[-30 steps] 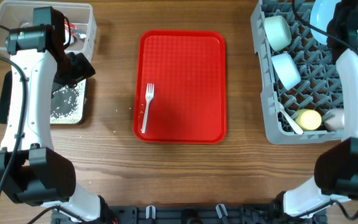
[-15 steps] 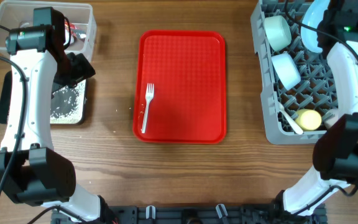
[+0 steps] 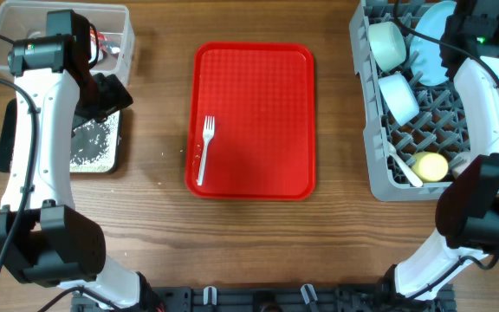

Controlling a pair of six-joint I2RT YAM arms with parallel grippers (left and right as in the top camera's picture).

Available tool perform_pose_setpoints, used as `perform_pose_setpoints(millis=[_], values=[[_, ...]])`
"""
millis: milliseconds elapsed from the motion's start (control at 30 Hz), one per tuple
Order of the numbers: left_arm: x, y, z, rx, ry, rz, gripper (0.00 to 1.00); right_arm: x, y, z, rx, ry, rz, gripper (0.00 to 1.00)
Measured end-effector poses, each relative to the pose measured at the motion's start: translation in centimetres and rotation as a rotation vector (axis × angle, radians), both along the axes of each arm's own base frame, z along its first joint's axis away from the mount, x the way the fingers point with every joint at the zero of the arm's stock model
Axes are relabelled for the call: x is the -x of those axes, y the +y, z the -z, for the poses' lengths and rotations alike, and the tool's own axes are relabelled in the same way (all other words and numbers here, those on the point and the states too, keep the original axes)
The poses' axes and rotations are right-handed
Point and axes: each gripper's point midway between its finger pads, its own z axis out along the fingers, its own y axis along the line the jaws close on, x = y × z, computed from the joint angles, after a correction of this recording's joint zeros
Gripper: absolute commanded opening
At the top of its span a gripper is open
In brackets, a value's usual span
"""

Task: Sort waste into correct bins and load items into the dishwasher rack
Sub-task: 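Lift the blue plate right and stand it upright in the dish rack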

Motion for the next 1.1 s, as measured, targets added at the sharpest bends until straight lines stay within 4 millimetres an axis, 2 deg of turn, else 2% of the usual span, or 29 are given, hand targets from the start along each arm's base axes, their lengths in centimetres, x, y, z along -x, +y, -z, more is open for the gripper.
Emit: perform_pose_setpoints(millis=[233, 333, 400, 500, 600, 633, 667, 700, 800, 933, 1100], values=[[0.0, 0.0, 0.0, 0.0, 0.0, 0.0, 1.0, -0.4, 1.8, 1.2, -0.116, -0.004, -0.069, 0.59], [0.0, 0.0, 0.0, 0.0, 0.0, 0.0, 1.0, -0.5, 2.8, 0.4, -0.157, -0.029, -0.111, 0.66], [0.0, 0.0, 0.0, 0.0, 0.002, 0.0, 1.0, -0.3, 3.8, -1.4, -0.179, -0.069, -0.147, 0.68], [0.3, 0.0, 0.0, 0.001, 0.012, 0.0, 1.0, 0.7, 5.7, -6.4, -0.197, -0.177, -0.209, 0.69], [0.3, 0.0, 0.0, 0.001, 0.012, 0.0, 1.0, 2.5, 7.8, -11.6, -0.217, -0.286, -0.281, 0.69], [0.3, 0.0, 0.0, 0.001, 0.011, 0.0, 1.0, 2.7, 8.0, -12.1, -0.223, -0.297, -0.285, 0.69], [0.3, 0.0, 0.0, 0.001, 0.012, 0.0, 1.0, 3.9, 8.8, -14.2, -0.235, -0.337, -0.32, 0.69], [0.3, 0.0, 0.0, 0.001, 0.012, 0.0, 1.0, 4.4, 9.3, -15.0, -0.251, -0.352, -0.343, 0.69], [0.3, 0.0, 0.0, 0.001, 0.011, 0.0, 1.0, 4.7, 11.1, -15.0, -0.324, -0.35, -0.415, 0.69], [0.3, 0.0, 0.0, 0.001, 0.012, 0.0, 0.99, 4.7, 14.8, -12.9, -0.454, -0.277, -0.526, 0.69], [0.3, 0.0, 0.0, 0.002, 0.011, 0.0, 1.0, 5.8, 23.0, -11.3, -0.565, -0.168, -0.715, 0.7]])
